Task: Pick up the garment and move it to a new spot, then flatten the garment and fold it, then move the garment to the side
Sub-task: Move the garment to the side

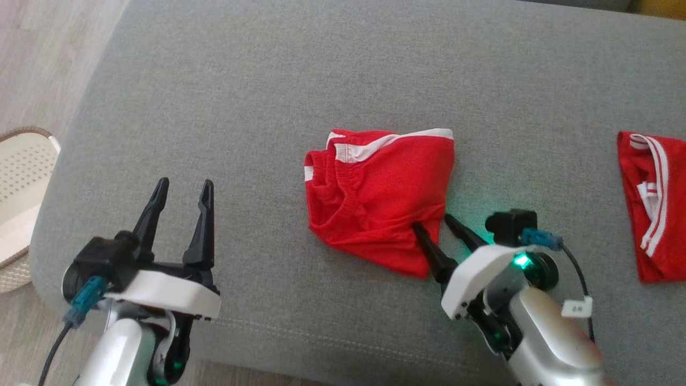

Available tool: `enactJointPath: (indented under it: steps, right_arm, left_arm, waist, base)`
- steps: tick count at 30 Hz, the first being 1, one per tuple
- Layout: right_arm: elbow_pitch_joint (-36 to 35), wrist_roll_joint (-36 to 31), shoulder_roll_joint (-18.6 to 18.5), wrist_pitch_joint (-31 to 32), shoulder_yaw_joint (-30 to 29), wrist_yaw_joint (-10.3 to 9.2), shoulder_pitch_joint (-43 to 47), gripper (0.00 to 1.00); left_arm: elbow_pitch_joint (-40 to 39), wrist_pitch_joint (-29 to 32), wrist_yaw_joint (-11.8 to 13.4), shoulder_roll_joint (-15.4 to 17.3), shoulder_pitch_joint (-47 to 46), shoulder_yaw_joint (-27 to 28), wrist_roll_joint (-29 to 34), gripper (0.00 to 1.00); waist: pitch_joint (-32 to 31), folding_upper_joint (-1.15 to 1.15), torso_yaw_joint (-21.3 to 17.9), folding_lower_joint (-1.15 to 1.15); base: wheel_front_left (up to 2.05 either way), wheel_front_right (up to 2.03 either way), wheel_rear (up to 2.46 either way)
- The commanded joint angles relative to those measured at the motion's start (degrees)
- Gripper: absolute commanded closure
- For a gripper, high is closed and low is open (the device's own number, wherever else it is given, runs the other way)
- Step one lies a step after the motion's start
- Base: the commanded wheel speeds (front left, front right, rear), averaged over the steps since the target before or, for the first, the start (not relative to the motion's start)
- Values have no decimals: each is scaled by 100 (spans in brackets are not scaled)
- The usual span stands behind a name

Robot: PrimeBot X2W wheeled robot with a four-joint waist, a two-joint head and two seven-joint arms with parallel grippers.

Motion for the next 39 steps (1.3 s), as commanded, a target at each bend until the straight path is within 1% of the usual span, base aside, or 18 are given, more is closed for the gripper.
enactJointPath:
  steps: [1, 3, 4, 5, 6, 7, 10, 15, 21, 23, 27, 32, 36, 39]
  right_arm:
    - [132, 174, 14, 23, 303, -4, -180, 0]
    - [289, 343, 14, 10, 479, -4, -261, 0]
    - [355, 414, 14, 11, 569, -4, -296, 6]
    - [413, 472, 15, -7, 639, -4, -333, 56]
    - [413, 472, 15, -7, 639, -4, -333, 56]
    - [460, 540, 15, -37, 697, -4, -365, 100]
    - [558, 669, 15, -193, 821, -4, -465, 100]
    - [678, 596, 15, -447, 831, -4, -636, 100]
    - [738, 34, 6, -485, 593, -4, -735, 100]
    - [644, -171, -77, -426, 508, -4, -717, 100]
    - [259, -483, -408, -173, 330, -4, -604, 100]
    - [-527, -762, -1027, 383, 56, -4, -387, 100]
    - [-1286, -918, -1557, 884, -343, -4, -242, 100]
    - [-1796, -936, -1874, 1193, -733, -4, -253, 100]
  left_arm:
    - [-141, -70, -20, 77, -290, 244, -10, 0]
    - [-118, -82, -27, 57, -301, 250, -5, 0]
    - [-109, -87, -29, 52, -303, 258, -4, 0]
    - [-102, -91, -27, 46, -306, 265, 1, 0]
    - [-102, -91, -27, 46, -306, 265, 1, 0]
    - [-96, -95, -27, 38, -310, 270, 3, 0]
    - [-90, -104, -37, 18, -320, 290, 8, 0]
    - [-142, -116, -76, -8, -352, 366, 37, 0]
    - [-300, -121, -40, -77, -282, 501, 117, 0]
    - [-344, -121, -40, -103, -245, 542, 134, 0]
    - [-397, -122, -66, -122, -172, 589, 171, 0]
    - [-453, -122, -102, -123, -125, 637, 210, 0]
    - [-508, -122, -143, -122, -151, 653, 243, 0]
    - [-548, -122, -162, -104, -186, 678, 266, 0]
  waist:
    - [30, 0, 4, 0]
    - [44, 0, -7, 0]
    - [47, 0, -21, 0]
    - [48, 0, -35, 0]
    - [48, 0, -35, 0]
    - [46, 0, -48, 0]
    - [27, 0, -96, 0]
    - [-22, 0, -169, 0]
    - [-89, 0, -317, 0]
    - [-107, 0, -413, 0]
    - [-132, 0, -662, 0]
    - [-138, 0, -1033, 0]
    - [-75, 0, -1322, 0]
    - [12, 0, -1539, 0]
  base:
    - [0, 0, 0]
    - [0, 0, 0]
    - [0, 0, 0]
    - [0, 0, 0]
    - [0, 0, 0]
    - [0, 0, 0]
    - [0, 0, 0]
    - [0, 0, 0]
    - [0, 0, 0]
    - [0, 0, 0]
    - [0, 0, 0]
    - [0, 0, 0]
    - [0, 0, 0]
    - [0, 0, 0]
